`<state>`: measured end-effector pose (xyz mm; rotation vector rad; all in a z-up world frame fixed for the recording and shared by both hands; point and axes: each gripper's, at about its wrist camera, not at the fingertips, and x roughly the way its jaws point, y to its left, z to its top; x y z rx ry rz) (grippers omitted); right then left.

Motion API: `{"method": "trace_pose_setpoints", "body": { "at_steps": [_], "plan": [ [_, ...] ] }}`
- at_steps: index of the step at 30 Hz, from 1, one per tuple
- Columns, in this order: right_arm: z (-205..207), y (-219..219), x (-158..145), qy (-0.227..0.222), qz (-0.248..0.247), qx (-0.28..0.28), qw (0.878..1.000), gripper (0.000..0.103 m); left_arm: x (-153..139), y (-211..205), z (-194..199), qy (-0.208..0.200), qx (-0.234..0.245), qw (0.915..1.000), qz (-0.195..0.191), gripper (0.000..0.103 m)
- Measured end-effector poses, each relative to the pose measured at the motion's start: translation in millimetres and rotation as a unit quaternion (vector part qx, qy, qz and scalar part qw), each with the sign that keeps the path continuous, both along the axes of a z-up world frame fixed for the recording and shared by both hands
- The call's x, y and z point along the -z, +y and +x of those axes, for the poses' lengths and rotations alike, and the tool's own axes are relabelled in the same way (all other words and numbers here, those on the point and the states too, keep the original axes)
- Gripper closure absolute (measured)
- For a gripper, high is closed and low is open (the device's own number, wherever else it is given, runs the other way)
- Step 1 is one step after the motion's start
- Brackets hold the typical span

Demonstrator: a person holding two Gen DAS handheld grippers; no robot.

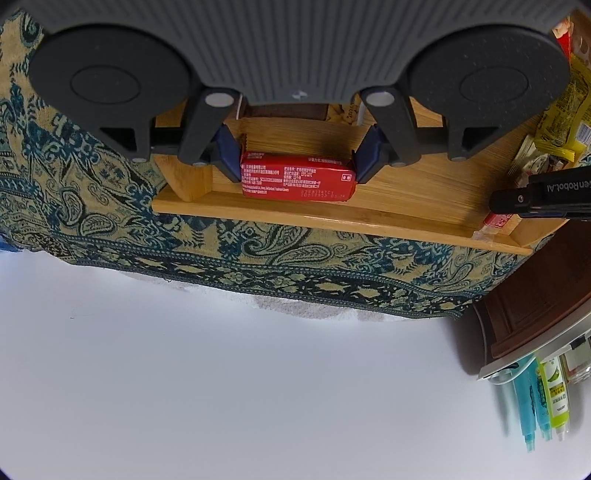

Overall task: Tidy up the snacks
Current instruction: 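Carry both held packets over the tray and open both tools to release them, then move both tools away from the tray toward the Biscoff biscuit and green sweet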

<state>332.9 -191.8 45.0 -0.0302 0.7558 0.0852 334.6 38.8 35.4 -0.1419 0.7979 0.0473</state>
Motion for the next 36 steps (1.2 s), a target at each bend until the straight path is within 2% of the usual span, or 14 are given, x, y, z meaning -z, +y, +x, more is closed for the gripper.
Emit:
{"method": "trace_pose_setpoints", "body": {
  "at_steps": [8,10,13,15,19,24,26,34,36],
  "plan": [
    [-0.1,0.0,1.4,-0.005,-0.003,-0.007,1.000,0.031,1.0,-3.8,0.4,0.003,0.000,0.9999,0.012,0.069],
    [-0.7,-1.4,0.4,-0.006,0.005,-0.006,1.000,0.024,-1.9,-4.9,-2.0,0.000,0.000,0.9999,0.015,0.069],
    [-3.6,-2.4,-3.5,-0.009,0.012,-0.006,1.000,0.020,-8.4,-5.8,-9.7,0.000,0.004,0.9999,0.014,0.068],
    [-8.3,-2.3,-7.3,-0.016,0.011,-0.005,1.000,0.015,-13.9,-6.4,-17.7,-0.004,0.009,0.9998,0.016,0.061],
    [-21.2,-4.2,-18.0,-0.028,0.020,0.003,0.999,0.014,-31.0,-8.9,-40.5,-0.015,0.023,0.9992,0.030,0.053],
    [-49.3,-4.7,-39.2,-0.056,0.025,0.010,0.998,0.014,-57.9,-9.0,-75.9,-0.039,0.032,0.9983,0.028,0.031],
    [-64.2,-5.7,-47.9,-0.069,0.033,0.012,0.997,0.013,-69.0,-7.7,-92.5,-0.051,0.033,0.9978,0.029,0.025],
    [-140.7,-0.3,-63.5,-0.128,0.045,0.034,0.990,0.008,-99.0,3.3,-166.9,-0.090,0.041,0.9947,0.028,0.008],
    [-161.8,4.8,-60.7,-0.143,0.050,0.042,0.988,0.001,-101.8,10.8,-186.6,-0.096,0.040,0.9941,0.031,0.006]
  ]
}}
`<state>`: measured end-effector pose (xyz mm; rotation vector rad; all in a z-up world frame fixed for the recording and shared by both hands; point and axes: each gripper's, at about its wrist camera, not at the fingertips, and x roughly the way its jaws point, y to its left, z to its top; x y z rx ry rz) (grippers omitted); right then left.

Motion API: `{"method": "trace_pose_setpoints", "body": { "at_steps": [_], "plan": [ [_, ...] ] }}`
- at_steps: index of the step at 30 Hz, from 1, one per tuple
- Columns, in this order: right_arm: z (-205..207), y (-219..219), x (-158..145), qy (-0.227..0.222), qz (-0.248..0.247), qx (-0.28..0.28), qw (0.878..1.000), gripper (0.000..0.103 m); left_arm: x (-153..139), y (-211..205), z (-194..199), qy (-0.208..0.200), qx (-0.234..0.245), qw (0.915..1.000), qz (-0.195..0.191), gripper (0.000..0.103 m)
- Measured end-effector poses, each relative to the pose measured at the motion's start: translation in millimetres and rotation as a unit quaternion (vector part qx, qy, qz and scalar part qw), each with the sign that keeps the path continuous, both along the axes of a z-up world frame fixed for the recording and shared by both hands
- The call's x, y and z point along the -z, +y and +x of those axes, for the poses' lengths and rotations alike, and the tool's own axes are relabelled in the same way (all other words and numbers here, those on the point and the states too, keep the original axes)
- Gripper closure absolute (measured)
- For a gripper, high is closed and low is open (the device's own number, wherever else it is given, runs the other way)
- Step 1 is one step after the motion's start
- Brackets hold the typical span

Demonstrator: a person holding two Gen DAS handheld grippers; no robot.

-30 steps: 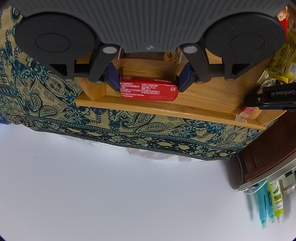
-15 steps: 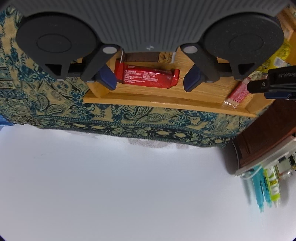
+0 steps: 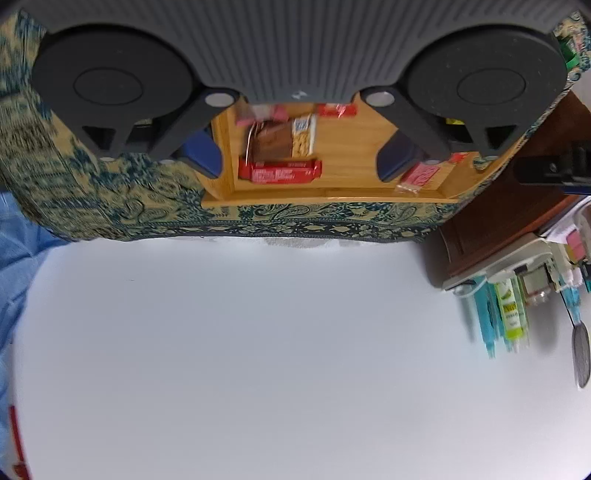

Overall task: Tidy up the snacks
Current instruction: 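Move both tools away from the tray toward the Biscoff biscuit and green sweet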

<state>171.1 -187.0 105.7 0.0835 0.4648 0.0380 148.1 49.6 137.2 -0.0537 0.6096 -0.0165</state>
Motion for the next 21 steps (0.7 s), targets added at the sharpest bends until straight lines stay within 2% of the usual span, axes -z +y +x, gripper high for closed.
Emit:
{"method": "trace_pose_setpoints", "body": {
  "at_steps": [6,11,14,16,19,21],
  "plan": [
    [-49.9,19.1,15.9,-0.025,0.001,0.001,1.000,0.000,6.7,25.6,-41.1,0.005,-0.018,0.9995,0.024,0.006],
    [-80.1,32.9,34.0,-0.028,0.017,0.001,0.999,0.000,21.4,52.3,-70.9,0.015,-0.042,0.9987,0.022,0.006],
    [-92.4,44.4,42.5,-0.027,0.013,-0.015,0.999,0.003,33.0,63.3,-85.1,0.017,-0.056,0.9975,0.039,0.006],
    [-99.6,53.1,46.7,-0.027,0.009,-0.030,0.999,0.009,40.6,68.1,-92.5,0.020,-0.074,0.9949,0.065,0.011],
    [-108.3,68.8,53.4,-0.026,-0.003,-0.065,0.998,0.016,52.4,74.9,-100.4,0.034,-0.103,0.9888,0.102,0.031],
    [-109.9,81.0,57.4,-0.022,-0.017,-0.087,0.996,0.021,61.0,82.2,-102.9,0.044,-0.116,0.9859,0.113,0.047]
  ]
}}
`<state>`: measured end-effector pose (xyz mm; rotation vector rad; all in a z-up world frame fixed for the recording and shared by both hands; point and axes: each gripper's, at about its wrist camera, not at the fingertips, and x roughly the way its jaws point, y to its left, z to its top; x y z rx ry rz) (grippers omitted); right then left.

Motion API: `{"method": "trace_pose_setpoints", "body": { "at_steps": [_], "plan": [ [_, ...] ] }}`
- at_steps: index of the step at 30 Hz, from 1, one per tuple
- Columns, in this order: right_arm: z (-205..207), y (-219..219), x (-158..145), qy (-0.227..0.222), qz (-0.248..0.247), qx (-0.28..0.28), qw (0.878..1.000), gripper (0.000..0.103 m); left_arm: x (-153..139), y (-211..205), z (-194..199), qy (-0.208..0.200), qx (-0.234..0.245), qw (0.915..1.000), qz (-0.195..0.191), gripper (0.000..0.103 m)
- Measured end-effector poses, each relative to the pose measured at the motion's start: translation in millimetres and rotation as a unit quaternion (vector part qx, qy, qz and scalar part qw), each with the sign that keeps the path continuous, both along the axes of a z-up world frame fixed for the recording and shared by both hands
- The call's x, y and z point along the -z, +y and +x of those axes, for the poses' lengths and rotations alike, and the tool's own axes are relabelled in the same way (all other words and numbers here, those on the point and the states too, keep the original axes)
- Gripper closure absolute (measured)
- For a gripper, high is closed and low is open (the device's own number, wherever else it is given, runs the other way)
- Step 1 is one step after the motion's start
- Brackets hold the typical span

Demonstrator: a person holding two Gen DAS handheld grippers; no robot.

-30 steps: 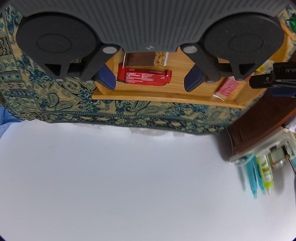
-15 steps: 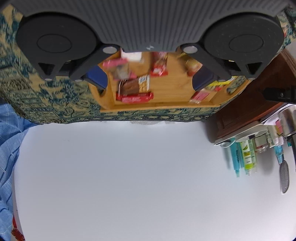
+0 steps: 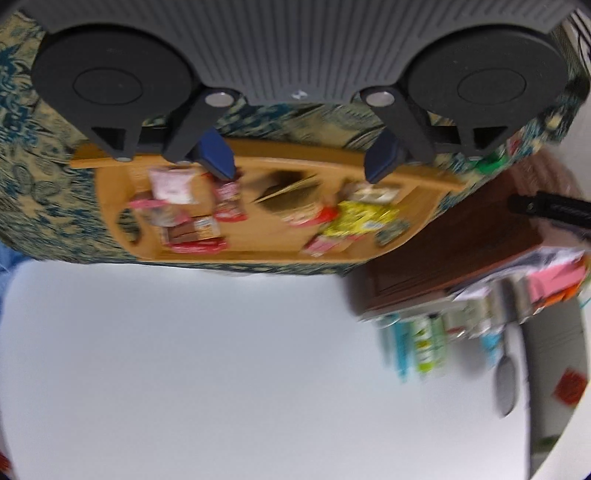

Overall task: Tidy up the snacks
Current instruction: 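Move both tools away from the tray toward the Biscoff biscuit and green sweet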

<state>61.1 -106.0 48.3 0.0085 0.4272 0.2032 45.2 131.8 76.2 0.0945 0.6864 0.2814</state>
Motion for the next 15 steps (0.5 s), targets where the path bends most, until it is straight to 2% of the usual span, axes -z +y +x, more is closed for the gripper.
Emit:
{"method": "trace_pose_setpoints", "body": {
  "at_steps": [3,6,9,12,15],
  "plan": [
    [0.2,12.0,7.1,0.010,-0.011,-0.019,1.000,0.021,15.4,11.6,4.1,0.014,-0.009,0.9998,-0.008,0.057],
    [0.2,18.9,13.1,0.018,-0.013,-0.026,0.999,0.021,31.6,18.9,11.6,0.024,-0.009,0.9994,-0.023,0.061],
    [1.1,20.5,17.9,0.026,-0.015,-0.024,0.999,0.021,47.7,18.0,17.7,0.044,0.010,0.9981,-0.043,0.068],
    [2.4,17.8,19.9,0.030,-0.014,-0.022,0.999,0.021,53.0,9.7,15.9,0.030,0.035,0.9979,-0.045,0.069],
    [3.0,12.0,20.8,0.032,-0.009,-0.020,0.999,0.021,55.1,-0.9,16.9,0.026,0.072,0.9945,-0.071,0.069]
  ]
}}
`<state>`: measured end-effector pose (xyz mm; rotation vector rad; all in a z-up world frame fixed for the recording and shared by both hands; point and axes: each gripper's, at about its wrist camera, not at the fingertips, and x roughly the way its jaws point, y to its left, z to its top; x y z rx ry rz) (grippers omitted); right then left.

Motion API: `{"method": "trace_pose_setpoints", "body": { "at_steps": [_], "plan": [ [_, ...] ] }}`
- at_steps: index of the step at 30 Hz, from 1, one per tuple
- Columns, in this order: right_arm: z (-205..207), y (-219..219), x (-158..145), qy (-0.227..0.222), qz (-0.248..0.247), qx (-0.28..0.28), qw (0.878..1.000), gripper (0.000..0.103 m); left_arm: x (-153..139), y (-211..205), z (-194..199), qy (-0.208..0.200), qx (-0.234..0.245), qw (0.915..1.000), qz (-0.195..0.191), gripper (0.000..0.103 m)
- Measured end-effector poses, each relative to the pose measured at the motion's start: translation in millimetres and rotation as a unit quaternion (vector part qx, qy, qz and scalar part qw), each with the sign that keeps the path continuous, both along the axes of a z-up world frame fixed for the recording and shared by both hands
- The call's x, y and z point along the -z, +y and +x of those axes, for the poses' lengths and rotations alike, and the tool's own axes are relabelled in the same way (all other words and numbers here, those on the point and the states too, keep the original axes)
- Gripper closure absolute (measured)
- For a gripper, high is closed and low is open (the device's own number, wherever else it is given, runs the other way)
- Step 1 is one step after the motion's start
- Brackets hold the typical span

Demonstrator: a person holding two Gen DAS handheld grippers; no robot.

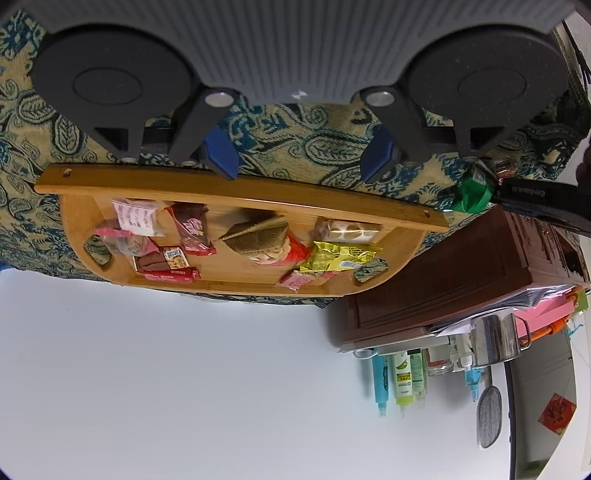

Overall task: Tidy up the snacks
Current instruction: 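Move both tools away from the tray toward the Biscoff biscuit and green sweet, then grasp the red Biscoff biscuit with the left tool while the right tool grasps the green sweet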

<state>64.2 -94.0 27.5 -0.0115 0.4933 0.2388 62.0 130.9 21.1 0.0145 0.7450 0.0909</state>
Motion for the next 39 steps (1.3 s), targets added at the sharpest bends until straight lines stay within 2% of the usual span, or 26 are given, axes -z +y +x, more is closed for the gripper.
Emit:
{"method": "trace_pose_setpoints", "body": {
  "at_steps": [2,4,6,9,10,12,14,19,21,24,26,33,34,37,39],
  "plan": [
    [-1.1,-3.2,0.3,-0.002,-0.001,-0.001,1.000,0.021,-2.4,-11.8,-1.5,-0.004,0.042,0.9991,-0.010,0.069],
    [-3.3,-7.5,-0.1,-0.004,-0.005,-0.002,1.000,0.021,-6.2,-21.4,-3.8,-0.005,0.083,0.9958,-0.037,0.069],
    [-6.0,-11.6,-0.3,-0.003,-0.007,-0.006,1.000,0.021,-11.4,-27.8,-8.1,-0.015,0.101,0.9934,-0.052,0.063],
    [-10.7,-15.4,0.5,0.000,-0.005,-0.019,1.000,0.019,-20.5,-30.1,-16.1,-0.041,0.081,0.9951,-0.039,0.054],
    [-12.3,-15.3,1.1,0.000,-0.004,-0.026,1.000,0.019,-24.1,-28.9,-20.2,-0.050,0.066,0.9961,-0.030,0.052],
    [-13.9,-10.4,2.8,0.004,-0.004,-0.044,0.999,0.017,-27.0,-23.9,-25.9,-0.062,0.032,0.9975,-0.009,0.040],
    [-15.3,-1.3,5.1,0.005,-0.004,-0.062,0.998,0.016,-25.5,-16.2,-29.4,-0.068,-0.008,0.9976,0.007,0.037],
    [-19.3,32.0,9.3,-0.009,-0.014,-0.103,0.995,0.010,-11.1,5.0,-25.1,-0.029,-0.038,0.9985,-0.026,0.033],
    [-19.2,47.4,11.7,-0.011,-0.028,-0.116,0.993,0.009,-3.3,8.6,-19.0,-0.011,-0.045,0.9984,-0.032,0.035],
    [-16.4,64.8,15.1,-0.005,-0.038,-0.127,0.991,0.009,6.8,12.2,-11.6,0.012,-0.030,0.9982,-0.050,0.039],
    [-13.0,73.0,16.8,0.001,-0.041,-0.129,0.991,0.007,8.8,11.8,-8.3,0.009,-0.028,0.9983,-0.050,0.039],
    [-1.0,93.7,21.1,0.012,-0.054,-0.127,0.990,0.006,5.8,5.2,-3.4,0.003,0.001,0.9988,-0.049,0.071],
    [0.7,95.1,21.4,0.015,-0.053,-0.128,0.990,0.006,5.2,3.2,-3.1,0.002,0.006,0.9990,-0.045,0.072],
    [4.1,99.1,23.5,0.027,-0.057,-0.133,0.989,0.016,4.6,-1.3,-4.1,-0.001,0.012,0.9994,-0.032,0.072],
    [1.9,101.5,24.7,0.021,-0.069,-0.134,0.988,0.031,3.7,-2.6,-5.4,-0.004,0.016,0.9994,-0.031,0.072]
  ]
}}
